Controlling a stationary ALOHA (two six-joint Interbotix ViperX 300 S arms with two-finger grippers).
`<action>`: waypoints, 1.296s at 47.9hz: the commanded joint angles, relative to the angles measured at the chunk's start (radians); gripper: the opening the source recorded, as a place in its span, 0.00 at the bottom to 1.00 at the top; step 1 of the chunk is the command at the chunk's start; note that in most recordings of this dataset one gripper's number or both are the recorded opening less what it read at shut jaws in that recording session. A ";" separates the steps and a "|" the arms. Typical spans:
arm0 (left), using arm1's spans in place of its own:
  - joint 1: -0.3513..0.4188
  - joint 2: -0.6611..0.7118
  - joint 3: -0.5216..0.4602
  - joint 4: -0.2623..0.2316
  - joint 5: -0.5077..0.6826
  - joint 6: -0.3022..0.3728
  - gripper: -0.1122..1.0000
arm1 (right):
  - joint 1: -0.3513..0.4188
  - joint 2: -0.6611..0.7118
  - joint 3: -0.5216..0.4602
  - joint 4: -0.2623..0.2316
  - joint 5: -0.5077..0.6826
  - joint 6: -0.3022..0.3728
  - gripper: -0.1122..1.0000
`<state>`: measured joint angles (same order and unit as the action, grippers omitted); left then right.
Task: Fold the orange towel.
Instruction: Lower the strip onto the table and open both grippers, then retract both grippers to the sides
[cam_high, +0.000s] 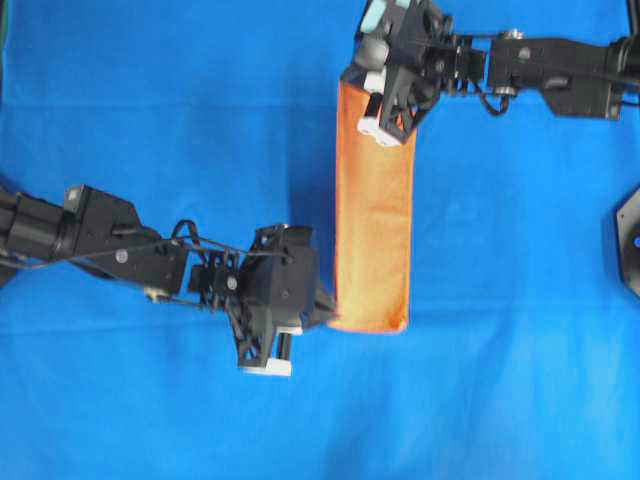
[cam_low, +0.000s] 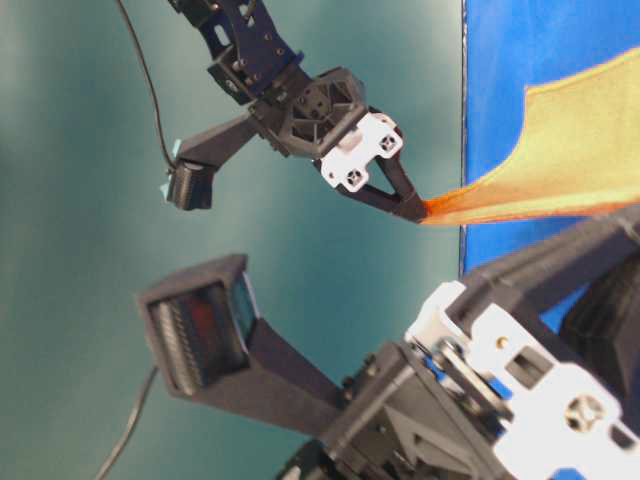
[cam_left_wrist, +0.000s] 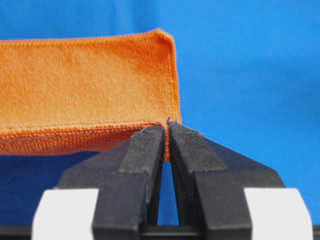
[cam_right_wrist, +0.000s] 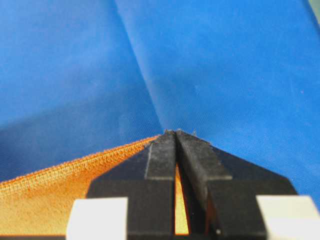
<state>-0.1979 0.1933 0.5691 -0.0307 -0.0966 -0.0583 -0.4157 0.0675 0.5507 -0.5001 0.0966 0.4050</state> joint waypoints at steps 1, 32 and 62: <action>-0.058 -0.021 -0.003 0.000 -0.028 -0.002 0.13 | -0.018 -0.018 -0.026 -0.005 0.002 -0.003 0.11; -0.037 0.021 0.029 0.000 -0.060 0.002 0.87 | 0.000 0.058 -0.009 -0.011 -0.020 -0.006 0.70; -0.015 -0.400 0.192 0.006 0.216 0.017 0.86 | 0.060 -0.242 0.123 -0.009 0.018 0.006 0.67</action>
<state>-0.2194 -0.1166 0.7363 -0.0276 0.1212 -0.0414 -0.3774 -0.0828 0.6519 -0.5077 0.1227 0.4080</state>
